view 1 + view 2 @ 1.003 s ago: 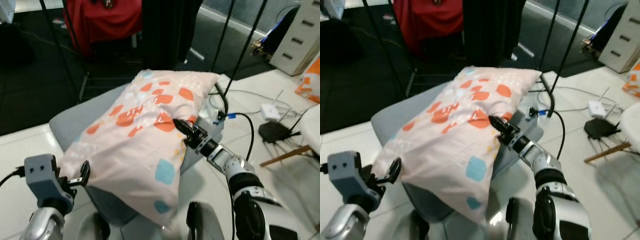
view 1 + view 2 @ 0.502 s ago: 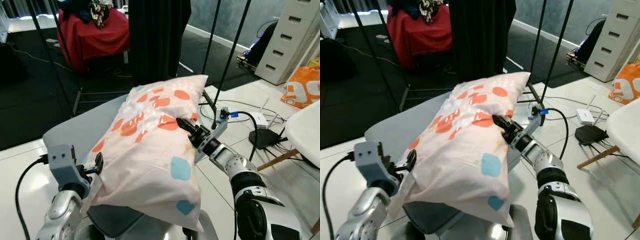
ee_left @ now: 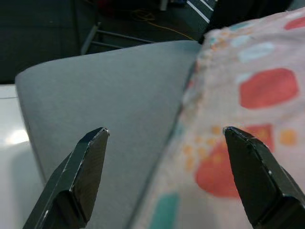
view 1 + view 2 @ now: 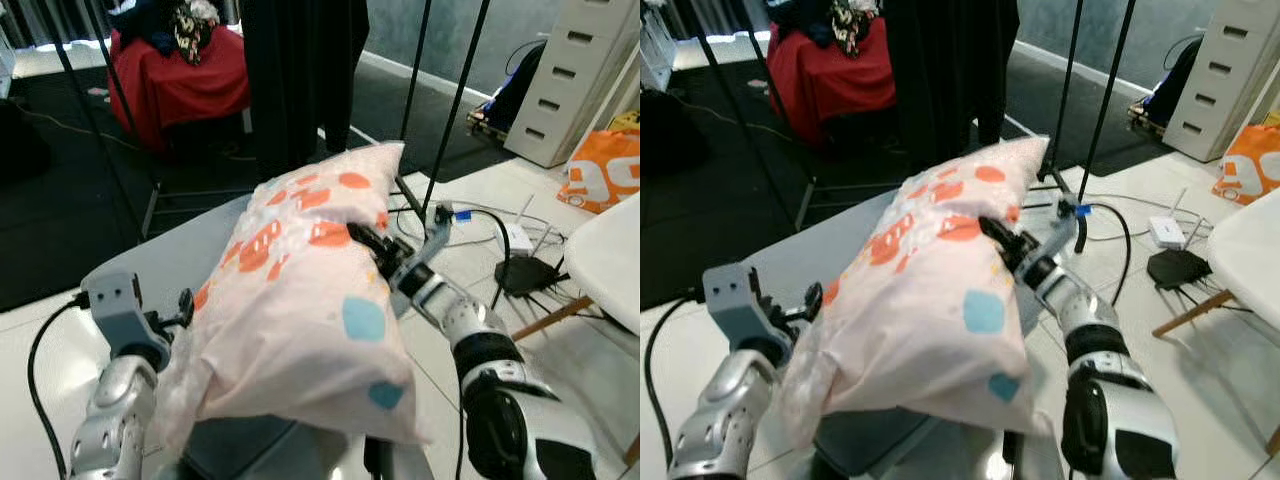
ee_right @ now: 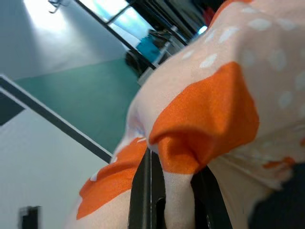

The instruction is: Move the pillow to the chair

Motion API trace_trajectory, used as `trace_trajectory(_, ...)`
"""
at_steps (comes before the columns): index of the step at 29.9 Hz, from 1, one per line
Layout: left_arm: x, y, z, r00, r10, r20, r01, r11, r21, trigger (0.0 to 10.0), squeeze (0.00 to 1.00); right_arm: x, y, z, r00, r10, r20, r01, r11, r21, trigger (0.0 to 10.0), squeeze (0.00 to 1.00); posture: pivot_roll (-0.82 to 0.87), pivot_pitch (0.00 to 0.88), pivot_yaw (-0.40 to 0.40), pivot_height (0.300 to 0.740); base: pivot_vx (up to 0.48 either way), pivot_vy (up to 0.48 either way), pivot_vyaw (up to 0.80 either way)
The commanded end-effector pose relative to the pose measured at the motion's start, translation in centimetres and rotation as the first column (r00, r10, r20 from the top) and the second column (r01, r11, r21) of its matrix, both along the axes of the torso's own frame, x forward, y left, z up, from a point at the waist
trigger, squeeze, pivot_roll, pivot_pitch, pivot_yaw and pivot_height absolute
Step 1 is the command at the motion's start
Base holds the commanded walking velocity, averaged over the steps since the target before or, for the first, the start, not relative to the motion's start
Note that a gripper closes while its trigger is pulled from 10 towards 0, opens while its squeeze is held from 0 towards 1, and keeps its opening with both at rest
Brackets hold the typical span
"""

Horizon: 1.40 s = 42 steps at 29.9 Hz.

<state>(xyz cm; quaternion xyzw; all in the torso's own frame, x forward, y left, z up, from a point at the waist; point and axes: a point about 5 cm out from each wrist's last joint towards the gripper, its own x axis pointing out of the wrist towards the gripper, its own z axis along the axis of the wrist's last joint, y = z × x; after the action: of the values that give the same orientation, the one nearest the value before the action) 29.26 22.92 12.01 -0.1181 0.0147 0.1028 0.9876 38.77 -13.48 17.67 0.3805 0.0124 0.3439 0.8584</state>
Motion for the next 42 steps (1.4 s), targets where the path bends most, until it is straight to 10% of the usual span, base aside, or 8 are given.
trace_trajectory(1,-0.1,0.5,-0.2,1.000,0.014,-0.005,-0.014,1.000,-0.006,10.0,0.00,0.4,-0.1,2.0,0.996,-0.020,0.091,0.020,1.000,0.011,0.0,0.00,-0.07,0.000,0.001,0.498,0.000,0.000,0.00)
trace_trajectory(42,0.2,-1.0,-1.6,1.000,-0.012,-0.007,0.012,0.997,-0.075,10.0,0.00,-0.1,-0.3,0.9,0.999,0.012,0.052,-0.009,0.998,-0.061,0.0,0.00,-0.13,0.000,-0.030,0.636,-0.111,0.000,0.00)
